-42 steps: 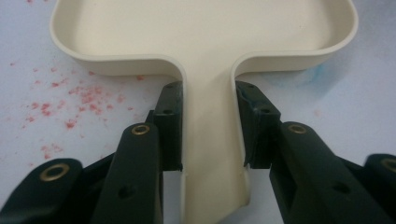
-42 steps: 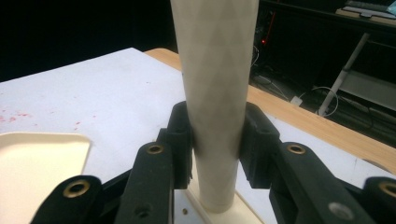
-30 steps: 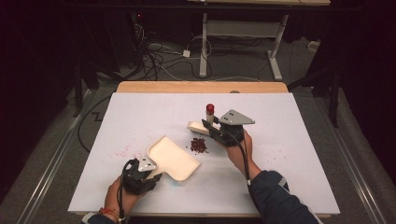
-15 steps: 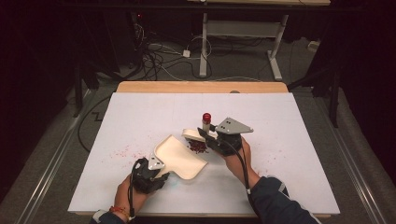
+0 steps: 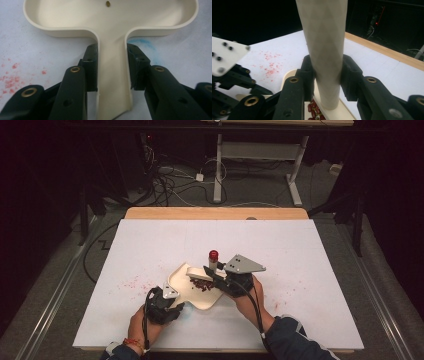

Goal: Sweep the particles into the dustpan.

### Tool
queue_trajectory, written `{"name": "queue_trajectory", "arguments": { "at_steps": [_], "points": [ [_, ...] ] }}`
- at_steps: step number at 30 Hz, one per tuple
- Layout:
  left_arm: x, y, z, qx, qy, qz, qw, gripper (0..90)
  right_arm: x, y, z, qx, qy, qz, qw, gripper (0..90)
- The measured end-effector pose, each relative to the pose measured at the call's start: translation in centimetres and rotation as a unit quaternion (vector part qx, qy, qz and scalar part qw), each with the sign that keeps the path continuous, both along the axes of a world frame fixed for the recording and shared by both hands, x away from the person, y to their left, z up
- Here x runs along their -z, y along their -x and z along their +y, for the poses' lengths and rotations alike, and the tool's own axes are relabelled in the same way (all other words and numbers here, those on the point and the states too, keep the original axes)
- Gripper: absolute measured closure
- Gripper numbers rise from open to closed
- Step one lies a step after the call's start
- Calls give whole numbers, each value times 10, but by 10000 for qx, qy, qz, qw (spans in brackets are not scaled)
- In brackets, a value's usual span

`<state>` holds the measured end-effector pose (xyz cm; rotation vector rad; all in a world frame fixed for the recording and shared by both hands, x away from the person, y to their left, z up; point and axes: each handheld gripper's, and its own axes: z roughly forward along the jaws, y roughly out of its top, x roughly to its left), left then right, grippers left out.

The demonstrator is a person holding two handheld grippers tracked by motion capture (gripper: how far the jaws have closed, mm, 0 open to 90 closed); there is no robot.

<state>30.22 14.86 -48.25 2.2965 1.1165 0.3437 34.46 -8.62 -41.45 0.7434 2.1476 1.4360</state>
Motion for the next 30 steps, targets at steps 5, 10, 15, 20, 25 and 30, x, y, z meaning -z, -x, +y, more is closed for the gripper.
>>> {"name": "queue_trajectory", "arguments": {
  "at_steps": [5, 10, 15, 20, 25, 30],
  "points": [
    [0, -2, 0, 8, 24, 3, 10000, 634, -1, 8, 7, -113, 40, -23, 9999, 684],
    [1, -3, 1, 42, 39, 2, 10000, 633, -3, 10, 9, -270, 63, -19, 9996, 687],
    [0, -3, 2, 81, 27, -21, 10000, 634, -4, 11, 9, -352, -18, 61, 9994, 688],
    [0, -3, 2, 146, -39, -67, 9999, 634, -5, 10, 7, -385, -153, 100, 9991, 694],
    [0, -1, 2, 200, -82, -94, 9997, 634, -7, 7, 5, -386, -173, 11, 9991, 702],
    [-2, 1, 4, 289, -135, -73, 9995, 634, -8, -3, -2, -359, -409, -116, 9985, 703]
  ]
}}
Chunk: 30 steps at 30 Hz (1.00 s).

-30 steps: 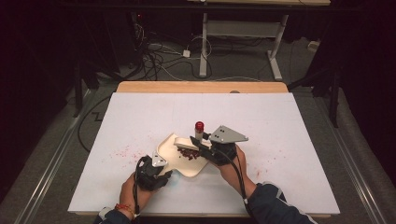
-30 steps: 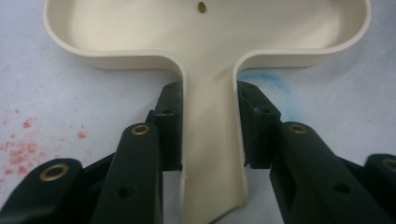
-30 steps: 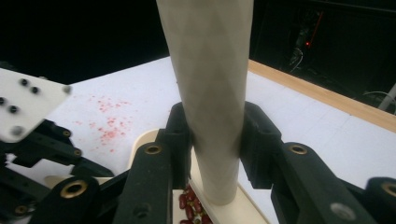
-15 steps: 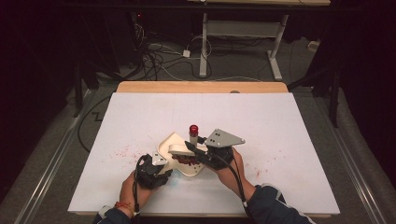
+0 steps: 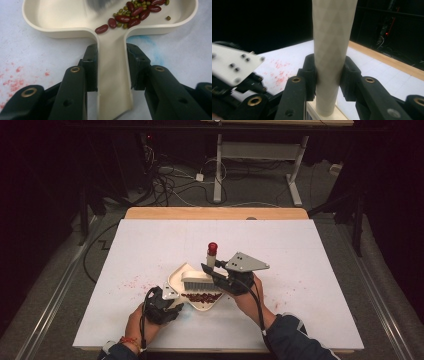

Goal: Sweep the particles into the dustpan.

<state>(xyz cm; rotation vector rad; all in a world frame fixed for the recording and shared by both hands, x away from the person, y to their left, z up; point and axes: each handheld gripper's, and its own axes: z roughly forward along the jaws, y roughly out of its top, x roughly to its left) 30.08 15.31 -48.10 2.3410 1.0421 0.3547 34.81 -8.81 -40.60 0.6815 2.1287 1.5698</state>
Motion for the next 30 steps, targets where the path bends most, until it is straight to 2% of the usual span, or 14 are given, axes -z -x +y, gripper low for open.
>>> {"name": "queue_trajectory", "arguments": {
  "at_steps": [5, 7, 10, 13, 17, 19, 21, 23, 28, 30],
  "points": [
    [0, 3, 3, 63, -36, 39, 10000, 634, -5, -6, -9, 72, -144, -48, 9999, 703],
    [-1, 7, 6, 127, -65, 37, 9999, 633, -11, -6, -19, 137, -159, -47, 9998, 703],
    [-1, 9, 8, 176, -81, 34, 9998, 633, -16, -6, -28, 192, -111, -64, 9997, 703],
    [-3, 12, 11, 267, -145, 36, 9995, 633, -24, -4, -46, 332, -121, -55, 9994, 703],
    [-4, 15, 13, 334, -169, 72, 9993, 633, -27, -2, -61, 512, -55, -53, 9987, 703],
    [-5, 17, 13, 376, -194, 92, 9991, 633, -26, 0, -75, 717, 77, -67, 9974, 703],
    [-6, 19, 11, 437, -238, 98, 9987, 633, -26, 0, -80, 787, 85, -45, 9968, 703],
    [-7, 21, 9, 492, -249, 118, 9984, 633, -22, 0, -90, 943, 222, -38, 9953, 703],
    [-8, 23, 2, 544, -264, 138, 9981, 633, -13, 2, -95, 1163, 541, -133, 9917, 703],
    [-7, 22, -2, 565, -262, 148, 9979, 633, -7, 1, -93, 1326, 694, -227, 9885, 703]
  ]
}}
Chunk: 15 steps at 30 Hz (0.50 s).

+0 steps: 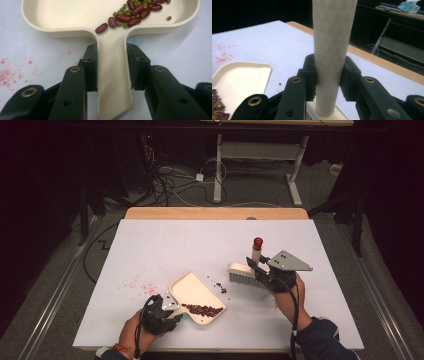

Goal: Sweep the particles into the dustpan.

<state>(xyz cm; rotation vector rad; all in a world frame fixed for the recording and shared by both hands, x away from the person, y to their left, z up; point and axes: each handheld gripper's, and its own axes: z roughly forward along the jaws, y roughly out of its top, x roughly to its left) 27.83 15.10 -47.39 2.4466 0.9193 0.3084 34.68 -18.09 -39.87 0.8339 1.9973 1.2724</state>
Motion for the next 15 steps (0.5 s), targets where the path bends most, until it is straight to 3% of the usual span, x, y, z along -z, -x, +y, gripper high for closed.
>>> {"name": "queue_trajectory", "arguments": {
  "at_steps": [4, 10, 15],
  "points": [
    [0, -2, -5, -1, -14, 0, 10000, 634, 5, 2, 7, -51, -15, 35, 10000, 703],
    [1, -5, -8, -16, -9, 35, 10000, 634, 8, 22, 32, -405, 172, 71, 9990, 695],
    [1, -7, -7, -45, 46, 35, 10000, 633, 9, 35, 46, -635, 101, 154, 9978, 693]
  ]
}}
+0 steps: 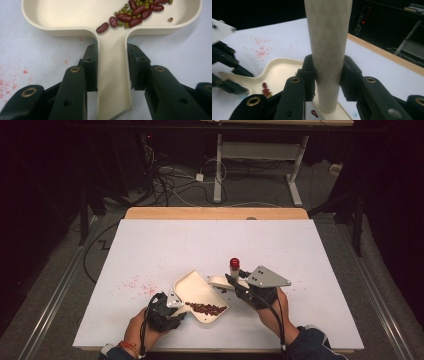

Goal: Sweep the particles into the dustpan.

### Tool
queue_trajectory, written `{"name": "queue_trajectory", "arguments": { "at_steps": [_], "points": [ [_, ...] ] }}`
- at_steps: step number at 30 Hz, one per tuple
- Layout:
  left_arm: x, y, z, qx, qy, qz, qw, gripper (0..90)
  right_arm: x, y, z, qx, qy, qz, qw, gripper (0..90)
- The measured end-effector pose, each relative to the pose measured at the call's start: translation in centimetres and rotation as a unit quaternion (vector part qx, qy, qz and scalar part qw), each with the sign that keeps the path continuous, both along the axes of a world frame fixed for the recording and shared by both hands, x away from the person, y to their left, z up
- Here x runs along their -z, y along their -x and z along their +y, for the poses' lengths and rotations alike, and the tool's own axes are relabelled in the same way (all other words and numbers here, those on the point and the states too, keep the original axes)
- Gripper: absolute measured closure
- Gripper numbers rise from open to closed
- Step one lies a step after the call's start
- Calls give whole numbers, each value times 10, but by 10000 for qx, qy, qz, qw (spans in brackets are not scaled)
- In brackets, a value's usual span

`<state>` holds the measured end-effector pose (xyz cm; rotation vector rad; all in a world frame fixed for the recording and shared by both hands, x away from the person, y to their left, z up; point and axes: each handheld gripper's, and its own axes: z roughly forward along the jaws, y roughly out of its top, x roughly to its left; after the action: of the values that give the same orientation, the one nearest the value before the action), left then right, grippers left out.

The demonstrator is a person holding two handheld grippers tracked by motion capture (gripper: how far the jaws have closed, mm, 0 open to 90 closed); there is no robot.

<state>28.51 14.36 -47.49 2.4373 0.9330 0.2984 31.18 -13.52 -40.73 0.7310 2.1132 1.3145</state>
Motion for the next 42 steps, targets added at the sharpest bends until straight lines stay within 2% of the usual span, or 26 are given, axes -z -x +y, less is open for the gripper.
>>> {"name": "queue_trajectory", "arguments": {
  "at_steps": [5, 9, 11, 15, 18, 19, 25, 27, 28, 29, 31, 35, 36, 37, 40, 42],
  "points": [
    [1, -2, 0, -4, 1, 15, 10000, 633, -1, 5, 3, -167, -73, 45, 9998, 694],
    [1, -3, 0, -3, 1, 3, 10000, 632, -2, 10, 5, -369, -216, 101, 9990, 701],
    [1, -3, 0, 7, 5, -7, 10000, 633, -4, 12, 6, -523, -339, 199, 9979, 702],
    [1, -2, 0, 46, 17, -21, 10000, 633, -6, 13, 6, -587, -379, 166, 9974, 702],
    [0, -2, 1, 60, 27, -27, 10000, 633, -10, 12, 1, -565, -479, 88, 9972, 702],
    [0, -2, 1, 62, 36, -24, 10000, 633, -13, 10, -3, -477, -487, -25, 9977, 702],
    [0, -1, 4, 57, 44, -19, 10000, 634, -16, 1, -14, -224, -526, -184, 9982, 702],
    [-1, -1, 3, 59, 34, -25, 10000, 634, -15, -3, -16, -95, -464, -223, 9986, 702],
    [-1, -1, 3, 61, 26, -22, 10000, 634, -14, -6, -18, 61, -223, -360, 9991, 702],
    [-2, -1, 3, 66, 12, -25, 10000, 634, -14, -6, -19, 117, -132, -399, 9990, 702],
    [-2, 0, 3, 62, 10, -38, 10000, 633, -14, -5, -22, 161, -116, -406, 9990, 702],
    [-1, 1, 4, 53, 18, -33, 10000, 633, -17, -3, -39, 265, -192, -308, 9990, 701],
    [-1, 1, 4, 56, 14, -33, 10000, 633, -17, 1, -49, 331, -210, -209, 9990, 702],
    [-1, 1, 4, 56, 16, -34, 10000, 633, -17, 1, -49, 331, -210, -209, 9990, 702],
    [-1, 1, 4, 55, 2, -37, 10000, 633, -12, 11, -61, 326, -192, 29, 9993, 701],
    [-1, 1, 4, 50, -10, -51, 10000, 633, -7, 15, -62, 205, -259, 171, 9993, 701]
  ]
}}
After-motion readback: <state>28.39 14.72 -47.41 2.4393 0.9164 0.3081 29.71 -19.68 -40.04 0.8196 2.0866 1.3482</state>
